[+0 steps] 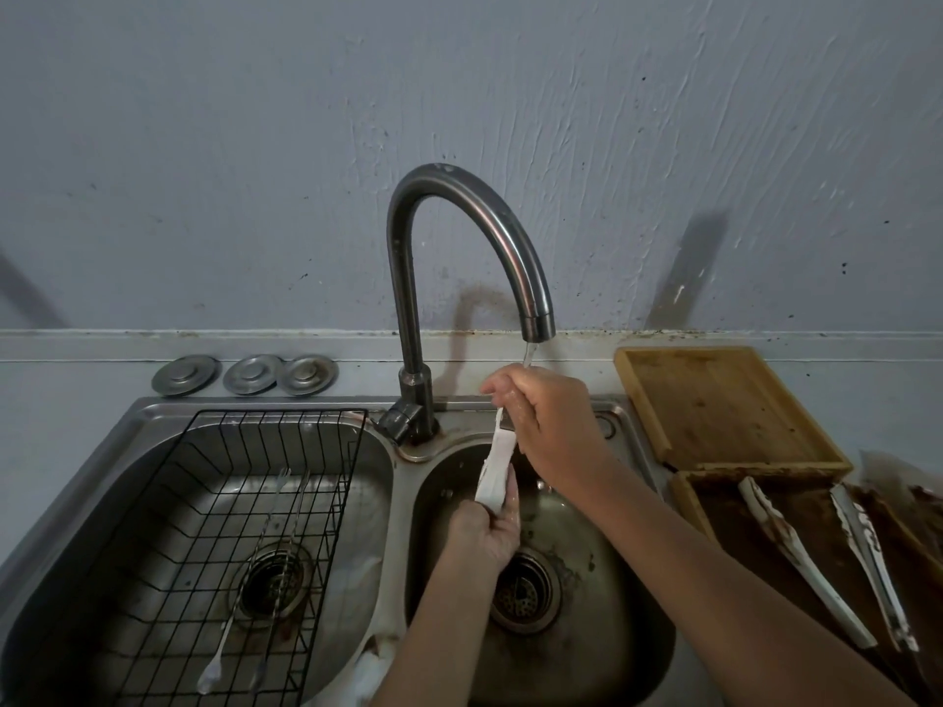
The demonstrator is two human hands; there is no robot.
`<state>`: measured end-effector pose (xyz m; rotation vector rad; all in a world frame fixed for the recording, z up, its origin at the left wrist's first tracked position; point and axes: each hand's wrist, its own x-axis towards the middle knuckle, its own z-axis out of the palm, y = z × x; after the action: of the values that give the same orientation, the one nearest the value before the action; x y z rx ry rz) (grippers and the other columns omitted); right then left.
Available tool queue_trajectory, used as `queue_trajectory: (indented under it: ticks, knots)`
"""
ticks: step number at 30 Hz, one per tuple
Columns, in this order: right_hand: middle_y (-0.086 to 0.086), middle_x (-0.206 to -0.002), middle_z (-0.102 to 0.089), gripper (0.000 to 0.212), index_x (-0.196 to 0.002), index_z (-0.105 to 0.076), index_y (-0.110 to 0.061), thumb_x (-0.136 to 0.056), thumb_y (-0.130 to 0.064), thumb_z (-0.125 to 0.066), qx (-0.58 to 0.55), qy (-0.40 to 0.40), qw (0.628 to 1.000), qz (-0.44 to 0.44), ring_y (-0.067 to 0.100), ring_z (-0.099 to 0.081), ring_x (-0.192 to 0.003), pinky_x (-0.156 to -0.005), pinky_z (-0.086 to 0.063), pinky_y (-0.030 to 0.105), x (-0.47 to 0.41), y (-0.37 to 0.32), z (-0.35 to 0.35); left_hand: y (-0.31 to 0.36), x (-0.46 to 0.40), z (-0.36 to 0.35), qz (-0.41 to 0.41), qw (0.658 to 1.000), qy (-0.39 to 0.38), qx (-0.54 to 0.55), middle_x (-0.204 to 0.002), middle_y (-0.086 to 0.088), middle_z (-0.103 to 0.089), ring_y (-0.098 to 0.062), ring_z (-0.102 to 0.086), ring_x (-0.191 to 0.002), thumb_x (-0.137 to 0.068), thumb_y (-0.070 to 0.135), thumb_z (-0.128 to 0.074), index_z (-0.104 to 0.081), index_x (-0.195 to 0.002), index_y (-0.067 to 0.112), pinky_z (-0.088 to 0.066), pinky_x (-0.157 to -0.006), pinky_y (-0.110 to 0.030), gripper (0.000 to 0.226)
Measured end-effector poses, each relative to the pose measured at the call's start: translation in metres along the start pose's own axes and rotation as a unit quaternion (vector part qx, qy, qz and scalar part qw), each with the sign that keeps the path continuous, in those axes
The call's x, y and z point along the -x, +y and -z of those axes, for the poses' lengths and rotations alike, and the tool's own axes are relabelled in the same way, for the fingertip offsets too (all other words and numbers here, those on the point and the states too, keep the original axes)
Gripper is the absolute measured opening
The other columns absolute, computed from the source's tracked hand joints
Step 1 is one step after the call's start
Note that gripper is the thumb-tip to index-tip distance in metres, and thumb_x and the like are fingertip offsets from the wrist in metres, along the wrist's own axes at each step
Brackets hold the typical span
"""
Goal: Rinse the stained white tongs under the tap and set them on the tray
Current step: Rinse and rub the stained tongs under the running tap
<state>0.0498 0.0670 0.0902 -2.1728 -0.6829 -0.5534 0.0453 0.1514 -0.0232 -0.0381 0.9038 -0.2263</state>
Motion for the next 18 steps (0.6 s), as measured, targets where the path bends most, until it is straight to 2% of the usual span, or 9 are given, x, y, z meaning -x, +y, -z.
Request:
queue_trajectory:
  ticks: [2,4,7,10,12,13,15,17,18]
  knots:
    - [-0.002,-0.082,-0.068,0.031,-0.096,-0.069,-0.003,-0.095,-0.021,-0.044,-0.021,0.011,1.000,-0.004,-0.019,-0.055,-0.061,-0.056,-0.044,0.003,0.000,-0.001,0.001,-0.003,0.002,-0.001,0.009,1.000,0.000,0.004,-0.087,-0.029,-0.061,-0.036,-0.065,-0.042,-0.099,0.011,-0.041,-0.052,-0.103,-0.014,-0.053,-0.033,-0.035,0.027]
    - [-0.002,-0.081,-0.069,0.031,-0.098,-0.069,-0.003,-0.095,-0.022,-0.045,-0.032,0.014,0.999,-0.012,-0.023,-0.053,-0.059,-0.056,-0.042,0.001,-0.001,0.000,0.003,-0.007,0.005,0.000,0.023,1.000,-0.003,0.013,-0.094,-0.028,-0.062,-0.036,-0.067,-0.051,-0.098,0.012,-0.042,-0.051,-0.114,-0.013,-0.055,-0.037,-0.036,0.031]
    - [0.001,-0.079,-0.073,0.028,-0.097,-0.071,-0.005,-0.092,-0.025,-0.051,-0.019,0.030,0.999,0.009,-0.005,-0.064,-0.068,-0.061,-0.052,0.015,-0.002,0.002,0.006,-0.010,0.008,-0.001,0.024,1.000,-0.006,0.008,-0.105,-0.026,-0.065,-0.035,-0.067,-0.052,-0.098,0.015,-0.042,-0.050,-0.122,-0.010,-0.054,-0.035,-0.034,0.036]
    - [0.006,-0.089,-0.075,0.017,-0.097,-0.072,-0.006,-0.085,-0.014,-0.062,0.025,0.038,0.997,0.069,0.001,-0.063,-0.086,-0.079,-0.048,0.007,-0.002,0.004,0.010,-0.008,0.009,-0.004,0.007,1.000,-0.001,-0.013,-0.084,-0.027,-0.061,-0.034,-0.064,-0.040,-0.099,0.013,-0.040,-0.050,-0.121,-0.010,-0.047,-0.027,-0.028,0.033]
    - [0.009,-0.092,-0.074,0.014,-0.093,-0.073,-0.008,-0.082,-0.014,-0.066,0.095,0.000,0.990,0.101,0.015,-0.067,-0.087,-0.080,-0.047,0.018,-0.002,0.005,0.015,-0.005,0.010,-0.006,-0.027,0.999,0.005,-0.025,-0.083,-0.027,-0.060,-0.034,-0.065,-0.050,-0.100,0.013,-0.035,-0.047,-0.123,-0.010,-0.047,-0.028,-0.027,0.034]
    - [0.008,-0.091,-0.074,0.014,-0.090,-0.074,-0.011,-0.082,-0.020,-0.065,0.164,-0.022,0.979,0.117,0.020,-0.066,-0.088,-0.079,-0.046,0.026,-0.003,0.008,0.017,-0.004,0.011,-0.006,-0.053,0.998,0.012,-0.037,-0.087,-0.026,-0.059,-0.034,-0.066,-0.061,-0.101,0.014,-0.033,-0.046,-0.124,-0.009,-0.048,-0.030,-0.027,0.035]
    - [0.001,-0.086,-0.074,0.036,-0.084,-0.074,-0.018,-0.086,-0.041,-0.047,0.363,-0.086,0.919,0.129,0.024,-0.061,-0.092,-0.082,-0.042,0.037,-0.004,0.013,0.022,0.001,0.012,-0.006,-0.127,0.989,0.028,-0.074,-0.099,-0.025,-0.057,-0.038,-0.064,-0.087,-0.100,0.014,-0.033,-0.044,-0.126,-0.008,-0.054,-0.040,-0.031,0.036]
    - [0.000,-0.087,-0.072,0.058,-0.089,-0.070,-0.019,-0.084,-0.052,-0.024,0.473,-0.191,0.854,0.105,0.025,-0.058,-0.099,-0.089,-0.036,0.043,0.000,0.018,0.019,0.007,0.012,-0.007,-0.200,0.971,0.027,-0.124,-0.097,-0.023,-0.058,-0.037,-0.062,-0.091,-0.098,0.011,-0.033,-0.048,-0.120,-0.006,-0.055,-0.042,-0.028,0.032]
    - [0.001,-0.089,-0.070,0.062,-0.095,-0.067,-0.017,-0.085,-0.055,-0.019,0.485,-0.232,0.837,0.102,0.025,-0.058,-0.097,-0.088,-0.035,0.042,0.005,0.022,0.015,0.011,0.012,-0.008,-0.236,0.960,0.021,-0.148,-0.094,-0.022,-0.058,-0.035,-0.062,-0.086,-0.098,0.009,-0.032,-0.051,-0.115,-0.004,-0.054,-0.040,-0.025,0.029]
